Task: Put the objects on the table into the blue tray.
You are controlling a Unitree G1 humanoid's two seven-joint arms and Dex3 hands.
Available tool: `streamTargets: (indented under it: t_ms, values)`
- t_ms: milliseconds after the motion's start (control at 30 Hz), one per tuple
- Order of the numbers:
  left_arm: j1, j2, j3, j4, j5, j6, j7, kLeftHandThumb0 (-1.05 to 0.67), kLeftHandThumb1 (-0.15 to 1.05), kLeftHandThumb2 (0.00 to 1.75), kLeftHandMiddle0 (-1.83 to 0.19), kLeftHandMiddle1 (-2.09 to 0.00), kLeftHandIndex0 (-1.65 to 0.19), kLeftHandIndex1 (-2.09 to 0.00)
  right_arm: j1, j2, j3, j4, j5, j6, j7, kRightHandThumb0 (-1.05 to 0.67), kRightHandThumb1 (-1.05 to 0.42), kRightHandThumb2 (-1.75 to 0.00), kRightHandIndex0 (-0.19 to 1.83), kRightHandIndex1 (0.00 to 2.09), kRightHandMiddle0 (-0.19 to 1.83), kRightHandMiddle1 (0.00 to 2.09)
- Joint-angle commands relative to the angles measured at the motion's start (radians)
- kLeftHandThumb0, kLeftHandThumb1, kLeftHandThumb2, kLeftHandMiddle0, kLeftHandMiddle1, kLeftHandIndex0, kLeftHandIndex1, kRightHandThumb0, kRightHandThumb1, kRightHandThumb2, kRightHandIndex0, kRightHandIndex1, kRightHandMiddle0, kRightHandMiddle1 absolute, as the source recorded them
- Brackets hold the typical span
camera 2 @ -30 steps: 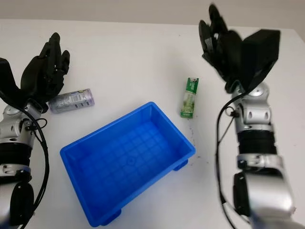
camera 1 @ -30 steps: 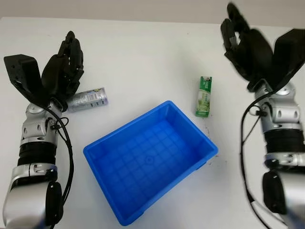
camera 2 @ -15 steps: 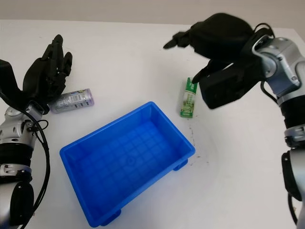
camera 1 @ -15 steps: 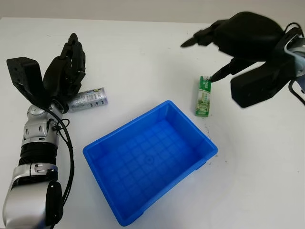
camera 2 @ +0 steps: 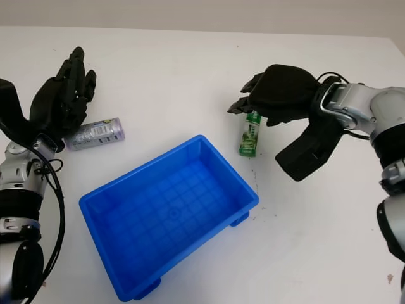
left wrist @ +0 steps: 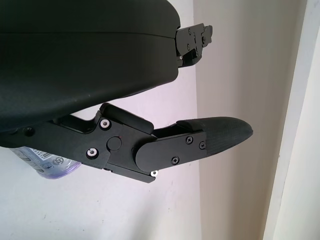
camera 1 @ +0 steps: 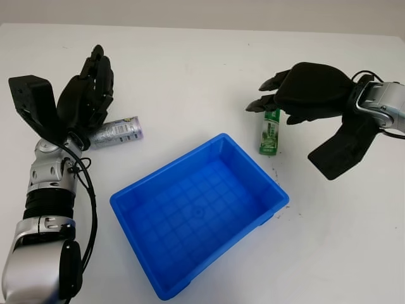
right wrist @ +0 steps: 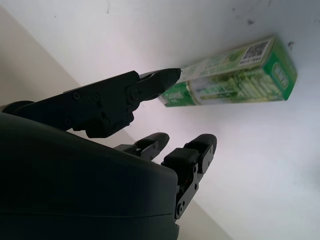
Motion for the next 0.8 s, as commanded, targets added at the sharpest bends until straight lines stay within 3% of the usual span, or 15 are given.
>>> streamTargets:
  t_ms: [0, 133, 300, 667, 700, 767]
  values:
    - [-0.018, 0.015, 0.002, -0.002, 0.0, 0.0, -0.005, -0.75, 1.05, 0.6, 0.19, 0.0, 0.19, 0.0, -0.007, -0.003, 0.014, 0.008, 0.009, -0.018, -0.004, -0.13, -0.91, -0.05, 0.53, 0.14, 0.54, 0.11]
    - [-0.016, 0.016, 0.002, -0.004, 0.002, -0.01, -0.005, -0.74, 1.05, 0.61, 0.19, 0.0, 0.19, 0.0, 0.015, -0.005, 0.025, 0.021, 0.02, -0.033, -0.009, -0.13, -0.89, -0.05, 0.55, 0.13, 0.55, 0.1]
    - [-0.014, 0.014, -0.001, -0.011, 0.005, -0.004, 0.002, -0.74, 1.05, 0.61, 0.19, 0.0, 0.19, 0.0, 0.054, 0.014, 0.022, 0.069, 0.067, -0.033, 0.0, -0.24, -0.86, -0.04, 0.54, 0.11, 0.55, 0.08]
    - [-0.01, 0.017, -0.003, -0.015, 0.005, 0.0, 0.004, -0.74, 1.05, 0.61, 0.19, 0.0, 0.19, 0.0, 0.11, 0.051, 0.091, 0.125, 0.023, -0.009, -0.153, -0.26, -0.9, -0.07, 0.67, 0.17, 0.69, 0.15]
    - [-0.01, 0.018, -0.002, -0.012, 0.004, -0.002, 0.002, -0.74, 1.05, 0.62, 0.19, 0.0, 0.19, 0.0, 0.111, 0.054, 0.098, 0.131, 0.016, -0.007, -0.177, -0.25, -0.92, -0.07, 0.69, 0.22, 0.7, 0.23]
    - [-0.01, 0.018, -0.001, -0.009, 0.002, -0.003, 0.0, -0.73, 1.05, 0.62, 0.19, 0.0, 0.19, 0.0, 0.111, 0.061, 0.112, 0.143, 0.0, 0.001, -0.227, -0.28, -0.98, -0.06, 0.46, 0.91, 0.39, 1.04]
